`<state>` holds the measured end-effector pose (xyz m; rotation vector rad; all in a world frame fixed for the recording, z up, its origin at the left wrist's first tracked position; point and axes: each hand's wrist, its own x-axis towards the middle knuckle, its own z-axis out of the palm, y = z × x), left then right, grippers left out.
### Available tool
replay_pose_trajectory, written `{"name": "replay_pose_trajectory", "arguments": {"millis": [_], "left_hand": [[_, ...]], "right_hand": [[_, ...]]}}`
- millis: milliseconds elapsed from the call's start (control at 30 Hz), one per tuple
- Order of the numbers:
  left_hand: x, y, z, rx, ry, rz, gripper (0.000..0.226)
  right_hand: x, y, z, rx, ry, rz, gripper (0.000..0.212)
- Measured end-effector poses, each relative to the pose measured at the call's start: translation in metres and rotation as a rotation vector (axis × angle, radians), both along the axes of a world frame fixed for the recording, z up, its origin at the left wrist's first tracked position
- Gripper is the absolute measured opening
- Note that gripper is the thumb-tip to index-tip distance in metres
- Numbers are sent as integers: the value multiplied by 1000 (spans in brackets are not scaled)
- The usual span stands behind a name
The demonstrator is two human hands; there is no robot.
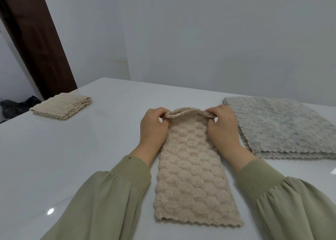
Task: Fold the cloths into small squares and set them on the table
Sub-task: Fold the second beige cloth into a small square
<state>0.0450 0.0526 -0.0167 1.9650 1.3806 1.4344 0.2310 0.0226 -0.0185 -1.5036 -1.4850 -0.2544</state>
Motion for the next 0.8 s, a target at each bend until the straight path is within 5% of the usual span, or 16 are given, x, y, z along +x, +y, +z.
{"name": "replay_pose_trajectory", "arguments": {"millis": [100,500,667,800], "left_hand": [[-4,-9,2,80,-2,60,11],[-27,-81,19,-572,-335,-192,24],[-38,-96,16,-542,35,-118,23],[-44,-97,18,-420,380,-110,17]], "right_hand": [[-2,-13,3,10,36,-6,20],[-16,-97,9,-252,447,230,23],[-16,-118,5,-468,193,240,13],[-14,-117,0,-434,6,205,10]]}}
